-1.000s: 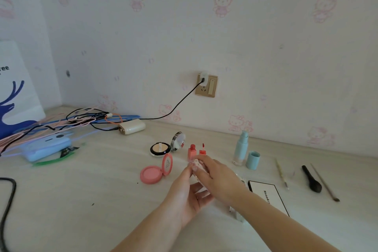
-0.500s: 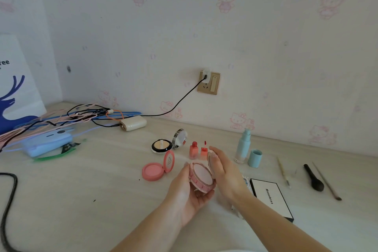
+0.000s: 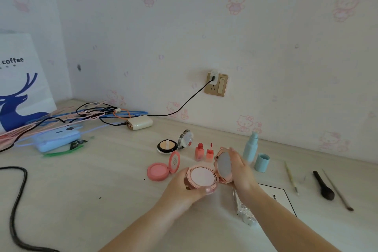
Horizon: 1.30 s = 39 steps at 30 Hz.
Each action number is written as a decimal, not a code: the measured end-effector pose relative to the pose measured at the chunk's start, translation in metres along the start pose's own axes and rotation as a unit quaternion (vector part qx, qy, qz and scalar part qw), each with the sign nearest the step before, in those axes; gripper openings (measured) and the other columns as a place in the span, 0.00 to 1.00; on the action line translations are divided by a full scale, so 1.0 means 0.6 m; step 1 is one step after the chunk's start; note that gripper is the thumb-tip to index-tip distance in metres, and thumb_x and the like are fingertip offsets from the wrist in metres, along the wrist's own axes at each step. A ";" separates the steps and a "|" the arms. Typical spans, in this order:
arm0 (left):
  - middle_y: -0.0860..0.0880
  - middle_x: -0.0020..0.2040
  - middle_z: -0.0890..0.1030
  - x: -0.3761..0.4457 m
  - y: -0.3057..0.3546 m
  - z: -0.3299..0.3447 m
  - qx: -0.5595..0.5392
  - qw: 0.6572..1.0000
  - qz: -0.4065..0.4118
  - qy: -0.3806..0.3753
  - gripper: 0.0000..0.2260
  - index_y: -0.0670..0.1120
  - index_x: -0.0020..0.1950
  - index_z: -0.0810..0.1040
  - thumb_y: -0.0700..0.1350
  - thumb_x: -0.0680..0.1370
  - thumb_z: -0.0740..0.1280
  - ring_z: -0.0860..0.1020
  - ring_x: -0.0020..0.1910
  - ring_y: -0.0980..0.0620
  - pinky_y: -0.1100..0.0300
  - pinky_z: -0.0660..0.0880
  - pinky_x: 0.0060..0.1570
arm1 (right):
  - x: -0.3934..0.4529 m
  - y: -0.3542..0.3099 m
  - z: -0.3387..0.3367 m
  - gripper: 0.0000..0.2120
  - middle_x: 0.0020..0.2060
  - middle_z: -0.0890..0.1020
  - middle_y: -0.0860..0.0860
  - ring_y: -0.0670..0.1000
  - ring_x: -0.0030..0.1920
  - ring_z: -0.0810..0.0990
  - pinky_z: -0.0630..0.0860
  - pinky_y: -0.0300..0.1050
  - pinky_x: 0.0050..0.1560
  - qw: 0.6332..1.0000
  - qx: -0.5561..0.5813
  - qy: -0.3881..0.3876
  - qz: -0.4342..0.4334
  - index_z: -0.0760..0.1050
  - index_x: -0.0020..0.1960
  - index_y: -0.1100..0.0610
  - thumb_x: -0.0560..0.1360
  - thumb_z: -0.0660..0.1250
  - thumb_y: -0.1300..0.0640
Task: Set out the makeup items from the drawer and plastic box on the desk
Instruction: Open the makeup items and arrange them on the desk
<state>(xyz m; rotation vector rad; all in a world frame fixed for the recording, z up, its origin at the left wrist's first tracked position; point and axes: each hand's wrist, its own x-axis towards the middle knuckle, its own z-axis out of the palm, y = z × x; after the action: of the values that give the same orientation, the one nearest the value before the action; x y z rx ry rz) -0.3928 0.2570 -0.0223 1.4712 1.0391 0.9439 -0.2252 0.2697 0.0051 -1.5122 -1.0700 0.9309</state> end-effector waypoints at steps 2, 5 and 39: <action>0.68 0.40 0.82 -0.003 0.005 -0.006 0.080 0.995 0.051 -0.020 0.15 0.60 0.45 0.77 0.43 0.68 0.77 0.77 0.40 0.74 0.77 0.71 0.40 | 0.010 0.012 -0.002 0.20 0.58 0.79 0.51 0.56 0.60 0.77 0.72 0.61 0.64 1.000 0.002 -0.008 0.013 0.74 0.51 0.36 0.65 0.56 0.30; 0.70 0.40 0.81 0.002 0.016 -0.008 0.191 0.978 0.079 -0.022 0.14 0.67 0.42 0.78 0.47 0.66 0.75 0.78 0.42 0.71 0.69 0.77 0.45 | 0.023 0.028 -0.004 0.30 0.57 0.80 0.53 0.57 0.60 0.77 0.71 0.61 0.64 0.999 0.012 -0.022 0.027 0.76 0.57 0.44 0.63 0.57 0.28; 0.49 0.63 0.71 0.035 -0.024 0.004 0.417 0.906 -0.033 0.069 0.27 0.50 0.60 0.71 0.62 0.67 0.68 0.72 0.63 0.49 0.56 0.74 0.54 | 0.064 0.020 -0.028 0.17 0.48 0.78 0.49 0.53 0.53 0.77 0.74 0.51 0.59 0.996 -0.066 -0.064 0.005 0.73 0.59 0.51 0.80 0.54 0.43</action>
<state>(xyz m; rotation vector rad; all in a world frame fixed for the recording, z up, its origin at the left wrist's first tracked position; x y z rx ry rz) -0.3859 0.2773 -0.0362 2.0502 1.7156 0.5620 -0.1954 0.3003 -0.0049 -1.5835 -1.2375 0.9921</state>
